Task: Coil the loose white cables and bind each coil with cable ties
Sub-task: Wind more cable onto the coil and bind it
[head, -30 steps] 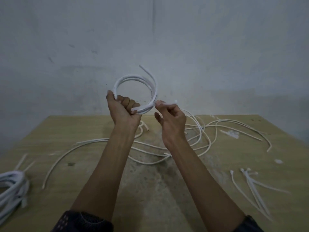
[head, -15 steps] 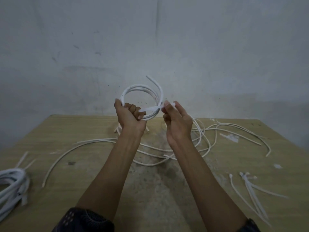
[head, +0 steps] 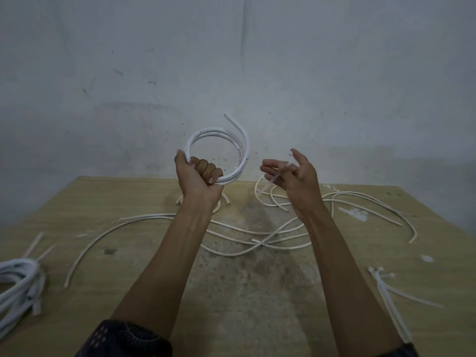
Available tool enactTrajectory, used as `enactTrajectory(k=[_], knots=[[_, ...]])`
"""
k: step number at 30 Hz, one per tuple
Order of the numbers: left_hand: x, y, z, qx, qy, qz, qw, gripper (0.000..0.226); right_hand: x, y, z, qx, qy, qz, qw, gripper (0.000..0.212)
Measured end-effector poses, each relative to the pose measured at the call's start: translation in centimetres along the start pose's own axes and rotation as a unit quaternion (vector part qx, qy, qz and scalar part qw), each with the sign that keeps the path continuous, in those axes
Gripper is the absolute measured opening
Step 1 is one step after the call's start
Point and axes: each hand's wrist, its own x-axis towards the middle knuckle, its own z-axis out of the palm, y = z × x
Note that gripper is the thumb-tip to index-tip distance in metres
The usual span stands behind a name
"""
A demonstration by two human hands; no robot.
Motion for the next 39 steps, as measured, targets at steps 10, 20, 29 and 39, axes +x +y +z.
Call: enactTrajectory(k=[10,20,29,39], knots=[[-0.5,-0.7,0.2,0.015,-0.002,-0.008,1.000,0.050,0.0,2.7,0.2,-0.377,0.011,-0.113,0.919,0.042],[-0.8,-1.3,0.3,0.011,0.015,-0.029,0.999,0.051,-1.5,2.1,3.9,0.199,-0.036,0.214,0.956,0.035],[-0.1,-1.9,-0.2,-0.013,0.051,-0.097,0.994,0.062,-2.3,1.0,5.5,0.170,-0.087,0.169,0.967,0.031],[-0.3,-3.1,-1.2,0.305,0.201,0.109,0.924,0.030,-2.4,2.6,7.5,0.114,0.041,0.220,0.968,0.028]])
